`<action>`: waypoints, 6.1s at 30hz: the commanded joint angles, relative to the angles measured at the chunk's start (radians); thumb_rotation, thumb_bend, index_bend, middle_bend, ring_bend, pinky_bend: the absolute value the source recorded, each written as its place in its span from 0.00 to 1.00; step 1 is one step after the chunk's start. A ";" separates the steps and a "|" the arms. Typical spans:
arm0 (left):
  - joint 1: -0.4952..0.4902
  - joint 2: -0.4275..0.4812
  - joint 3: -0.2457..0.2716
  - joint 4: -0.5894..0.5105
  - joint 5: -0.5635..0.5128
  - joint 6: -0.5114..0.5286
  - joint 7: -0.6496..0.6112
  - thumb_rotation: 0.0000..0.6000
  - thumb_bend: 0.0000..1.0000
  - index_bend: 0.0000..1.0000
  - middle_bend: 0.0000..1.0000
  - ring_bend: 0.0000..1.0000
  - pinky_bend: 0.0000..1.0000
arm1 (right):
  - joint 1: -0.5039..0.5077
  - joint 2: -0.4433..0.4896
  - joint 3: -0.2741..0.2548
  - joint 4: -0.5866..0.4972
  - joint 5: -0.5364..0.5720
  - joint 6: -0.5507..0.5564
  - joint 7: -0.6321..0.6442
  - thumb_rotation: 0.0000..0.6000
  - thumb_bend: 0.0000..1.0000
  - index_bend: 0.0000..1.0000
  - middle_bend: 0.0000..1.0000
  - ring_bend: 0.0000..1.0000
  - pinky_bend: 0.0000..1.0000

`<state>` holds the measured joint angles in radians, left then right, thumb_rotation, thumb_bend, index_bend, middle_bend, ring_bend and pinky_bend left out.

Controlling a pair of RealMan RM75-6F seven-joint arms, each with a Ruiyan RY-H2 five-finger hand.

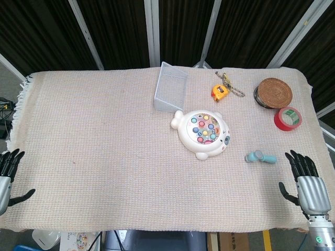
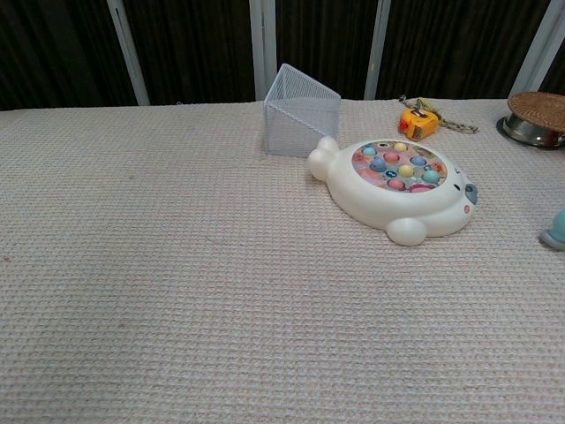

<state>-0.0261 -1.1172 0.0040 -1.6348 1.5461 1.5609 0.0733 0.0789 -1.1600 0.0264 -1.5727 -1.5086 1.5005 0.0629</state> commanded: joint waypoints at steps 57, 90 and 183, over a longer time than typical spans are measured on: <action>-0.035 0.047 0.005 -0.123 0.029 -0.061 0.096 1.00 0.05 0.00 0.00 0.00 0.00 | 0.341 -0.164 0.038 0.442 0.111 -0.629 0.386 1.00 0.41 0.30 0.32 0.13 0.06; -0.036 0.043 0.003 -0.127 0.015 -0.068 0.105 1.00 0.05 0.00 0.00 0.00 0.00 | 0.354 -0.203 0.026 0.509 0.108 -0.635 0.422 1.00 0.52 0.47 0.43 0.23 0.10; -0.077 0.024 -0.005 -0.103 -0.033 -0.138 0.094 1.00 0.05 0.00 0.00 0.00 0.00 | 0.836 -0.039 0.122 0.190 0.606 -1.005 -0.031 1.00 0.80 0.84 0.73 0.54 0.30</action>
<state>-0.1026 -1.0932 -0.0007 -1.7379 1.5131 1.4227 0.1677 0.9078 -1.1931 0.1541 -1.3871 -0.9123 0.4956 0.0404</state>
